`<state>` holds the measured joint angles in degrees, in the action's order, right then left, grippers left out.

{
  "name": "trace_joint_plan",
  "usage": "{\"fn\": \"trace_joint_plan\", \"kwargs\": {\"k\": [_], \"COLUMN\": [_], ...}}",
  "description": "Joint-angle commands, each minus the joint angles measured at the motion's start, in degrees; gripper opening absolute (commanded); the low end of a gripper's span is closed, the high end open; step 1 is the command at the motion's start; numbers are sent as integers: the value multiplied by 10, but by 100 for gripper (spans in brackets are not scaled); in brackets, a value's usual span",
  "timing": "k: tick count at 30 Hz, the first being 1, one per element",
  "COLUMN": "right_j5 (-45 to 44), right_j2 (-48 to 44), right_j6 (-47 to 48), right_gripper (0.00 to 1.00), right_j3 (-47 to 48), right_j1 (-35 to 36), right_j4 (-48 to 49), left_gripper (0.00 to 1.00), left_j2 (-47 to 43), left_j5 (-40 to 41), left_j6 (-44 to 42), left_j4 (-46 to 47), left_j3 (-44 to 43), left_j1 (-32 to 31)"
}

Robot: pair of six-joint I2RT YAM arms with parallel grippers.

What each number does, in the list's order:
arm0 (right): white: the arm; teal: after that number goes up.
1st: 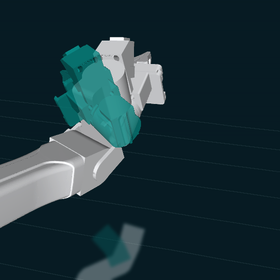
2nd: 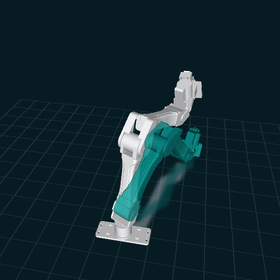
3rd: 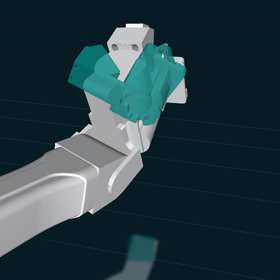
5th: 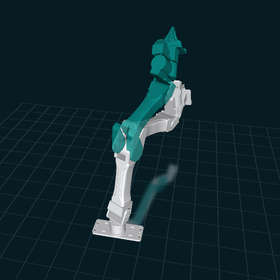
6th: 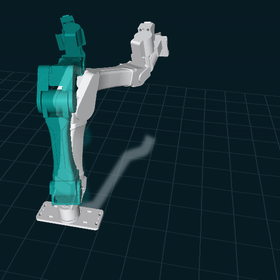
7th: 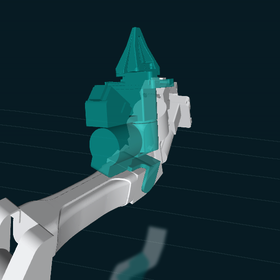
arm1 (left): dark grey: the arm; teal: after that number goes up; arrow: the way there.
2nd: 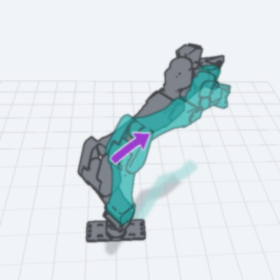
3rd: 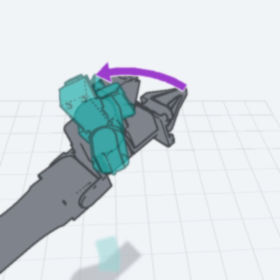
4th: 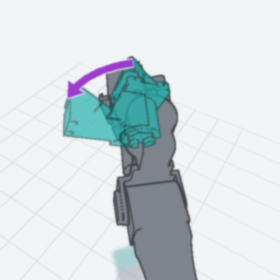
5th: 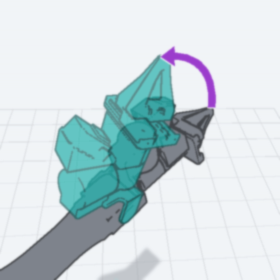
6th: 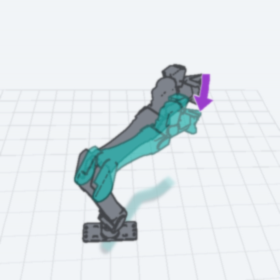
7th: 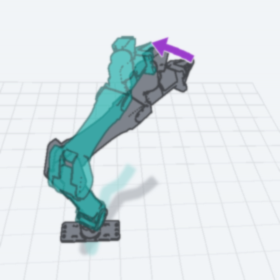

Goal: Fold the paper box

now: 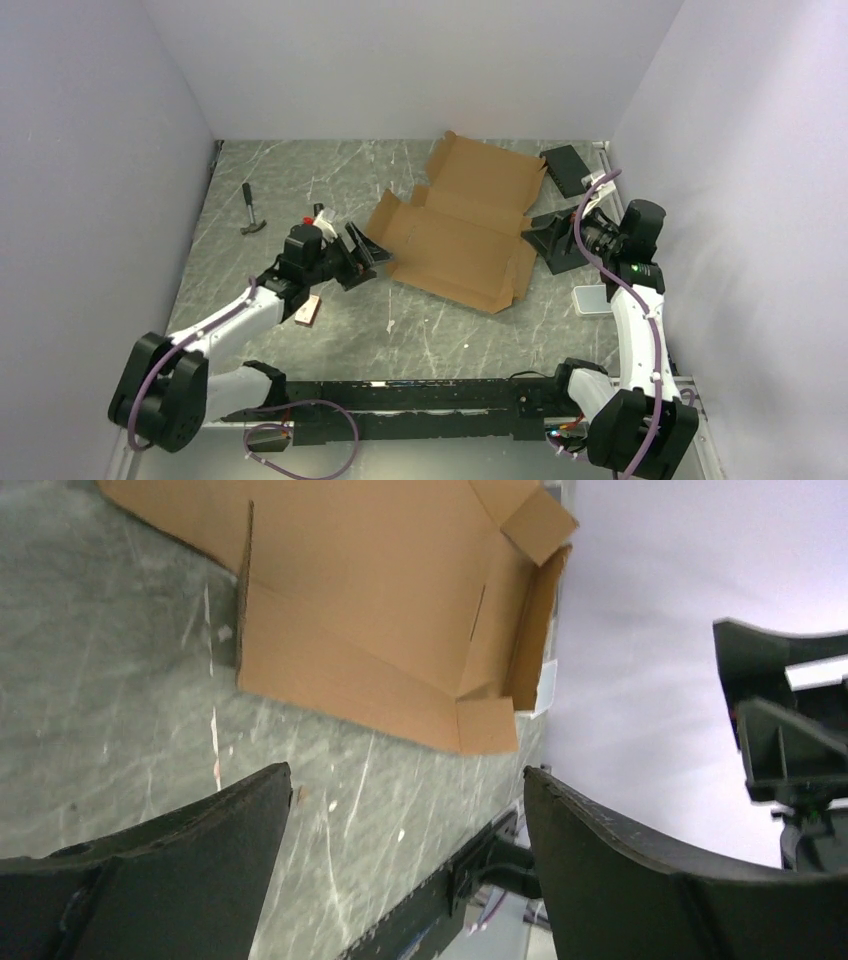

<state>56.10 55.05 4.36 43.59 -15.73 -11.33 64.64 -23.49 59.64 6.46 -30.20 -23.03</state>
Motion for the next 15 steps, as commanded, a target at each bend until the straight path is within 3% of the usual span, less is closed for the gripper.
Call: {"fn": "trace_joint_plan", "kwargs": {"k": [1, 5, 9, 15], "right_j5": [21, 18, 16, 11], "right_j2": [-8, -9, -8, -6], "right_j6": [19, 13, 12, 14], "right_gripper": [100, 100, 100, 100], "right_j3": [-5, -8, -10, -10], "right_j1": [8, 13, 19, 27], "right_j4": [10, 16, 18, 17], "left_gripper": [89, 82, 79, 78], "left_j2": [71, 145, 179, 202], "left_j5": [61, 64, 116, 222], "left_j6": [96, 107, 129, 145], "left_j4": [114, 130, 130, 20], "left_j3": [-9, -33, -35, -80], "left_j1": [-18, -40, -73, -134]}}
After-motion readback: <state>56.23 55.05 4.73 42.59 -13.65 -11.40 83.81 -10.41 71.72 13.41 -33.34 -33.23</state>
